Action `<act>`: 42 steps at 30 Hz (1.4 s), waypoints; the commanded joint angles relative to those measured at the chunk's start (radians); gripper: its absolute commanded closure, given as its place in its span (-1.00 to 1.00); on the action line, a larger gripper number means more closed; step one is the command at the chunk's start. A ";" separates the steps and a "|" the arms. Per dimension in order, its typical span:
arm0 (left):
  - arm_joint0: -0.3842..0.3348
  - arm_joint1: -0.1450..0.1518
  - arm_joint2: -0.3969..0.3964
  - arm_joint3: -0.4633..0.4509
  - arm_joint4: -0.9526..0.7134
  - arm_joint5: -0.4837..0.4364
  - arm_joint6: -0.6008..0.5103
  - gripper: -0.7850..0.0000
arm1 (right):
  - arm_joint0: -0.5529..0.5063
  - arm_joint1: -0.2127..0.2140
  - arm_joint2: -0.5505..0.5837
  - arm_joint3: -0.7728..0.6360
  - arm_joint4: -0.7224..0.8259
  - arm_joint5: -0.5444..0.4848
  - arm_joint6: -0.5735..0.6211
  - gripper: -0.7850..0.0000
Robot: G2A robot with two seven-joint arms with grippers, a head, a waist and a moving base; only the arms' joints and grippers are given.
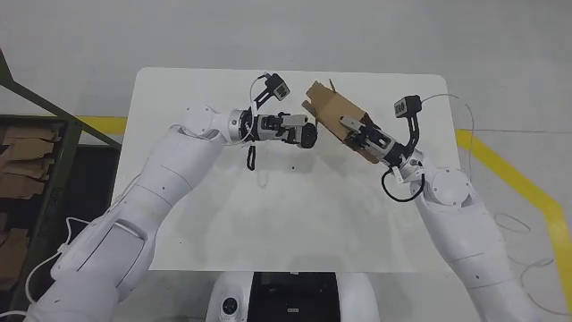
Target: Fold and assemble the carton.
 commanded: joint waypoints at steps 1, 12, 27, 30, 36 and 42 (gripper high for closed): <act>-0.001 -0.003 -0.001 0.006 0.001 -0.001 0.001 -1.00 | -0.003 0.000 -0.002 -0.003 0.002 0.002 0.008 1.00; -0.004 -0.012 -0.014 0.015 0.009 0.007 -0.007 -1.00 | -0.004 -0.006 -0.016 -0.003 0.015 0.001 0.012 1.00; 0.021 -0.004 -0.082 0.050 -0.007 0.020 -0.020 -1.00 | 0.001 0.000 0.037 0.020 0.048 0.006 0.059 1.00; 0.027 0.000 -0.101 0.062 0.000 0.014 -0.014 -1.00 | 0.000 0.002 0.047 0.026 0.050 0.003 0.075 1.00; 0.034 0.014 -0.151 0.091 0.025 -0.008 0.008 -1.00 | -0.008 0.006 0.066 0.019 0.069 -0.011 0.113 1.00; 0.043 0.014 -0.155 0.079 0.042 -0.008 0.008 -1.00 | -0.027 0.012 0.077 -0.014 0.106 -0.039 0.199 1.00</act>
